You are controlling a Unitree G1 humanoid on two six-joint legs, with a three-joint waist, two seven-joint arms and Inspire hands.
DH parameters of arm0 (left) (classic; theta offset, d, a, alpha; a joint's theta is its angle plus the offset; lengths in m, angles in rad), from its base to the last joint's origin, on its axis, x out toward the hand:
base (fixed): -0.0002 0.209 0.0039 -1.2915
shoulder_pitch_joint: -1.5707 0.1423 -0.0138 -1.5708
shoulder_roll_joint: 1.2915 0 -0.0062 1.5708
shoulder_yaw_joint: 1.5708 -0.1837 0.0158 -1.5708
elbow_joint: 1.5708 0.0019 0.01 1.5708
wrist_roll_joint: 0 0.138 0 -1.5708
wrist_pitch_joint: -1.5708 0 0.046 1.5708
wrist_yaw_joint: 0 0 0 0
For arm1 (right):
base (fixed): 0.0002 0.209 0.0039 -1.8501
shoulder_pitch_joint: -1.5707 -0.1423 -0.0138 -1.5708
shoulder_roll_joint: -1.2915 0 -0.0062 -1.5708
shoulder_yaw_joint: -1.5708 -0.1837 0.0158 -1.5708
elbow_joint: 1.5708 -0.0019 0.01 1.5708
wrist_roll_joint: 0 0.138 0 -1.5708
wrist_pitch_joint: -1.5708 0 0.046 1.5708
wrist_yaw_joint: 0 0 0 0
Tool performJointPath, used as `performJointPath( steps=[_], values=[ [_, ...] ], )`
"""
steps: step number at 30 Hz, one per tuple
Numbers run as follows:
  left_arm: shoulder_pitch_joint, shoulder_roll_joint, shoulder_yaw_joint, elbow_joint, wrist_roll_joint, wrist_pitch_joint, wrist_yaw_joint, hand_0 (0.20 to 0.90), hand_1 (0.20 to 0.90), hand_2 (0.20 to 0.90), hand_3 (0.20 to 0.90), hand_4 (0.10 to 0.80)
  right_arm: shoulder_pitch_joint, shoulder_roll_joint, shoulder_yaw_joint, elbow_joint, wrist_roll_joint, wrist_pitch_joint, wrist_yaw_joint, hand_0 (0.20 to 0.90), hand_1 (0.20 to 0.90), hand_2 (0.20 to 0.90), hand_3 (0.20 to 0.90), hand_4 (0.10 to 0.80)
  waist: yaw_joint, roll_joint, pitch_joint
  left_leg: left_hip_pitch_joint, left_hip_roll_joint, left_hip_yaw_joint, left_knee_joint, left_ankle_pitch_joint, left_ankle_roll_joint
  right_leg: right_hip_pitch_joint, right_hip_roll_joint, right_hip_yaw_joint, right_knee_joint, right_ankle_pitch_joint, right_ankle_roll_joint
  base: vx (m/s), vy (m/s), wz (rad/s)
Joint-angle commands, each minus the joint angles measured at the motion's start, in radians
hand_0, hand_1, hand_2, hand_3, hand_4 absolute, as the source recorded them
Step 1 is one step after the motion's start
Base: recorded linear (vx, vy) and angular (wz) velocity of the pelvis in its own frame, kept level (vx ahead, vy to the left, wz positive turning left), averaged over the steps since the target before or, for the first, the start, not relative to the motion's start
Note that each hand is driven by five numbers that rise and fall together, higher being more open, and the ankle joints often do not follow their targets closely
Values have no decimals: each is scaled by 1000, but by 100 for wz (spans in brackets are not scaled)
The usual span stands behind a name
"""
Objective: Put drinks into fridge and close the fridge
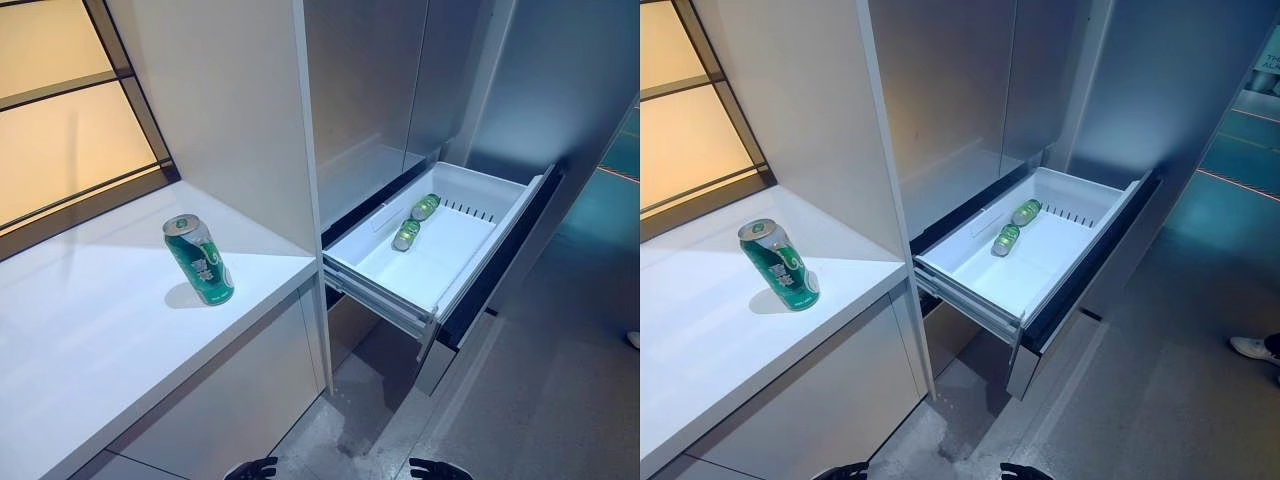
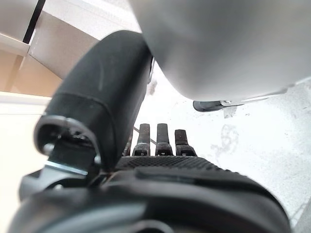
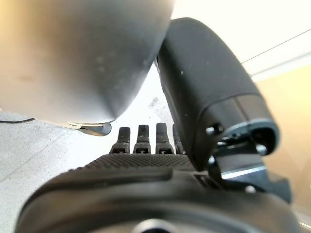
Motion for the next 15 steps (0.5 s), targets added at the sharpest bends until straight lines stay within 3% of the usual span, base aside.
performJointPath(
  steps=[1, 11, 15],
  values=[
    [-36, -20, 6, 59, 16, -28, -29, 900, 900, 900, 900, 800, -33, 1, 26, 51, -10, -14, 32, 900, 900, 900, 900, 800, 11, 3, 18, -30, -57, 60, 61, -89, 13, -56, 21, -62, 84, -59, 15, 0, 0, 0],
    [-36, -22, 8, 53, -10, -14, -27, 900, 900, 900, 900, 800, -38, -2, 23, 46, -9, -7, 32, 900, 900, 900, 900, 800, 13, 4, 24, -33, -59, 56, 63, -89, 16, -58, 21, -62, 86, -60, 14, 0, 0, 0],
    [-36, -18, 19, 47, -31, -66, -29, 900, 900, 900, 900, 800, -40, -9, 20, 48, -16, -9, 40, 900, 900, 900, 900, 800, 13, 5, 25, -31, -60, 54, 60, -87, 16, -57, 21, -61, 86, -61, 13, 0, 0, 0]
  ],
)
